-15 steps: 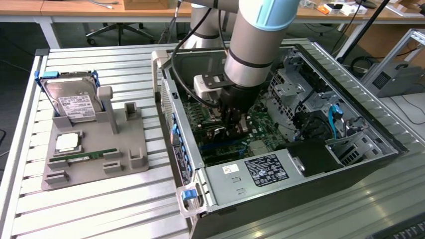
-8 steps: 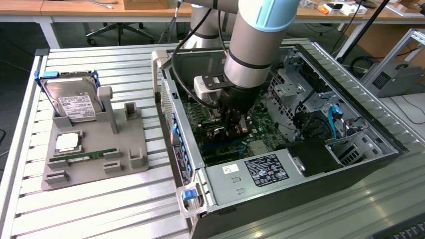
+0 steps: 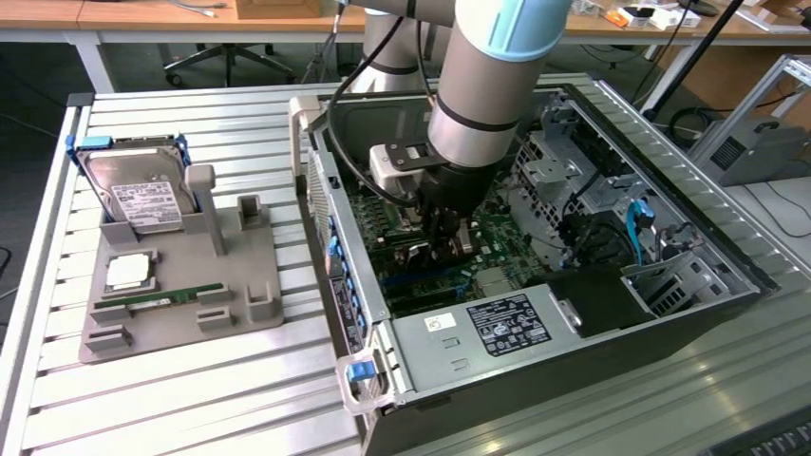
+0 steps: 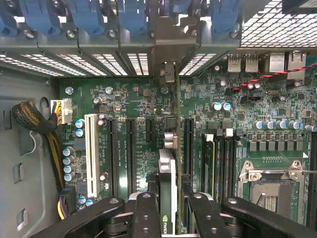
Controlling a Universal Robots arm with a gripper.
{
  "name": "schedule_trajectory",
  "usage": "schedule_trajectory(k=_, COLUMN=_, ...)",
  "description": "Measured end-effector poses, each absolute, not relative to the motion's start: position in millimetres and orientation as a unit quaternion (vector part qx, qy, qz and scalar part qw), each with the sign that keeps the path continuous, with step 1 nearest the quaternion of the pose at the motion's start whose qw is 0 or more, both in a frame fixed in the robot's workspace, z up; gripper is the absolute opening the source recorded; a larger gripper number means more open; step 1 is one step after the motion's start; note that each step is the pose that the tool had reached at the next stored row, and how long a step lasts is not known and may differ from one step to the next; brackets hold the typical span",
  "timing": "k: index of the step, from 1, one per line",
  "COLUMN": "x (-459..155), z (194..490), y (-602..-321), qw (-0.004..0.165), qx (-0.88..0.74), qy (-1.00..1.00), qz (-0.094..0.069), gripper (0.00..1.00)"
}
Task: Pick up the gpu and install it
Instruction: 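Insert the gpu into the slot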
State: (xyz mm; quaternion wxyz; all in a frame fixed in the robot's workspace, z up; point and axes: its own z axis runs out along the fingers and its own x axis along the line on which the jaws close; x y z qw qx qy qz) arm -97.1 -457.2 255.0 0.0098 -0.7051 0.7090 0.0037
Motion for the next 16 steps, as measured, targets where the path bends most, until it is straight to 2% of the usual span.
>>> schedule_trajectory(k=16, x=-97.0, z=260.6, y=-457.5, qw=0.01, qx=-0.703, qy=0.711, qz=0.004, gripper=0.27)
